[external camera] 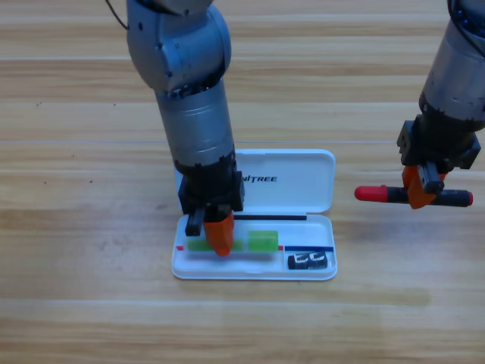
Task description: Clean up eraser and pencils
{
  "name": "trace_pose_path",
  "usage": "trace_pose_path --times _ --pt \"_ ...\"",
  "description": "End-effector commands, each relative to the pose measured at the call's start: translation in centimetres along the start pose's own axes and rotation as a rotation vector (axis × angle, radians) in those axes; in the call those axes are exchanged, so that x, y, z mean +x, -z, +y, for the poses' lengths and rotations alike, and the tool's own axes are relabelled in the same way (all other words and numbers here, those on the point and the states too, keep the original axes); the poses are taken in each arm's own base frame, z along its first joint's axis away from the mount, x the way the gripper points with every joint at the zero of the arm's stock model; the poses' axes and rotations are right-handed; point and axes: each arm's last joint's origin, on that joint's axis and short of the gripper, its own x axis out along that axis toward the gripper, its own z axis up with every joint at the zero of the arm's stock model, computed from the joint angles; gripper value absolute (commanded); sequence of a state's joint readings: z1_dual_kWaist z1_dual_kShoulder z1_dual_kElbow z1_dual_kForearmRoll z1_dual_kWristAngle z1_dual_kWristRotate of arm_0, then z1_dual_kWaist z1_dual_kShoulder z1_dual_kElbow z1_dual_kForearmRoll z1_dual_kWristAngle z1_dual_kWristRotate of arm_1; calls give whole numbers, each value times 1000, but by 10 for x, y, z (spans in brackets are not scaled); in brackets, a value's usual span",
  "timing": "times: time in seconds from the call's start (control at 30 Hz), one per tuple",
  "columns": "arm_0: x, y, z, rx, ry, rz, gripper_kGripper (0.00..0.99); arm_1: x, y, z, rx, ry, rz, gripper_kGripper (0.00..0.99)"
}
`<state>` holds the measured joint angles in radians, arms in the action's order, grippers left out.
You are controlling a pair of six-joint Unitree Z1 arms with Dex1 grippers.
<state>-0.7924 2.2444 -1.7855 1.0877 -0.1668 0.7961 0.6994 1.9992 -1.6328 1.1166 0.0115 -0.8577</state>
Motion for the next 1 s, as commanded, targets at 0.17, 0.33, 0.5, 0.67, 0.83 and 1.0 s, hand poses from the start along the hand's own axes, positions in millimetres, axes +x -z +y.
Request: trace_pose_path --times 0.17,0.33,0.5,0.67,0.83,1.0 --pt "36 -4 -4 3 49 70 0 -5 -14 17 -38 -28 -27 0" --pt "39 -4 -4 -14 57 73 0 -8 -18 17 -38 -22 -36 0" --pt "43 -3 -5 -24 81 79 690 -7 -20 17 -37 -19 -37 0" --pt "42 -3 -5 -29 85 76 990 -7 -22 18 -38 -20 -37 0" --pt "43 -3 -5 -33 87 76 990 -9 -26 18 -43 -14 -46 0" --pt "18 1 -12 -30 55 63 990 -4 -37 18 -54 -16 -45 0"
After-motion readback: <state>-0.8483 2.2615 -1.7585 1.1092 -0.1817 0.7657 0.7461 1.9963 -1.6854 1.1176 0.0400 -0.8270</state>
